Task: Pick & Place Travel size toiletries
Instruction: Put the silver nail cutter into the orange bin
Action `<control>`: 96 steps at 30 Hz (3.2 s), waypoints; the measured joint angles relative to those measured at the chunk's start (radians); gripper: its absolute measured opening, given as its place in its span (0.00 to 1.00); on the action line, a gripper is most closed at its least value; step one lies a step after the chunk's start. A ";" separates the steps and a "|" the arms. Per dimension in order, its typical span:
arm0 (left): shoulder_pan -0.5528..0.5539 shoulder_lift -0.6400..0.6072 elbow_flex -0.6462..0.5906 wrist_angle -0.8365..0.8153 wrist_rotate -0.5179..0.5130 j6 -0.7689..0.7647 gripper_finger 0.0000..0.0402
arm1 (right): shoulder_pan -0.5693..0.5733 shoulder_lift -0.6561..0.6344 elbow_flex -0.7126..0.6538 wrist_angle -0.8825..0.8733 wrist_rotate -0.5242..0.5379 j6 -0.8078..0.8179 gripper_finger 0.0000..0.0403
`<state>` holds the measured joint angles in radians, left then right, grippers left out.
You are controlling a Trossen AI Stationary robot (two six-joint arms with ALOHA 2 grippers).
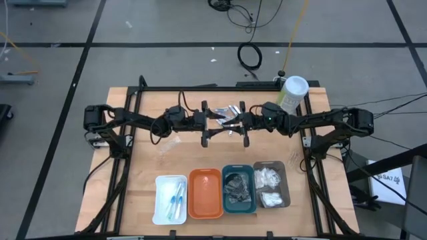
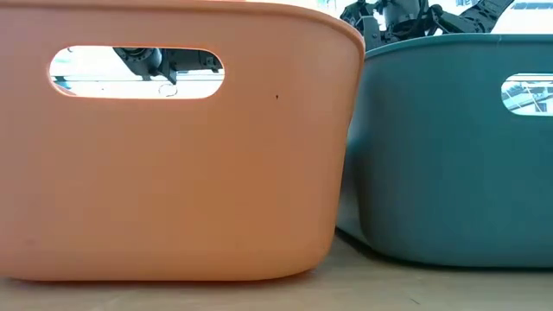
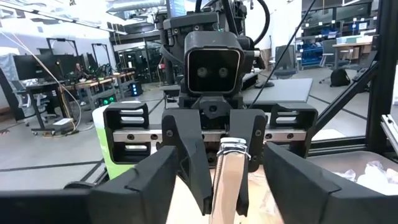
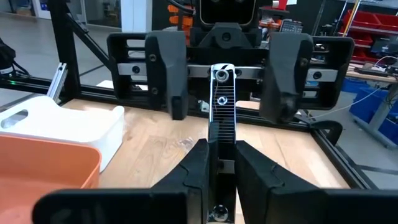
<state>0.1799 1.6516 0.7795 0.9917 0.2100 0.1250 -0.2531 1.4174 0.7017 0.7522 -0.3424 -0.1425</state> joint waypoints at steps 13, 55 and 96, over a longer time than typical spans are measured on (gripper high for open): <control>-0.006 -0.027 0.000 -0.045 0.051 -0.036 0.08 | 0.001 -0.002 0.002 -0.039 0.010 0.037 0.15; -0.462 -0.178 -0.001 -0.777 0.011 -0.505 0.42 | 0.000 -0.002 0.000 -0.092 0.080 0.078 0.52; 0.167 -0.489 -0.121 -0.738 -0.001 -0.154 0.50 | -0.342 0.489 0.453 -0.909 0.368 0.230 0.48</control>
<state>0.3468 1.1629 0.6580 0.2541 0.2091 -0.0287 -0.5952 1.9065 1.1545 -0.1568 0.0255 0.0875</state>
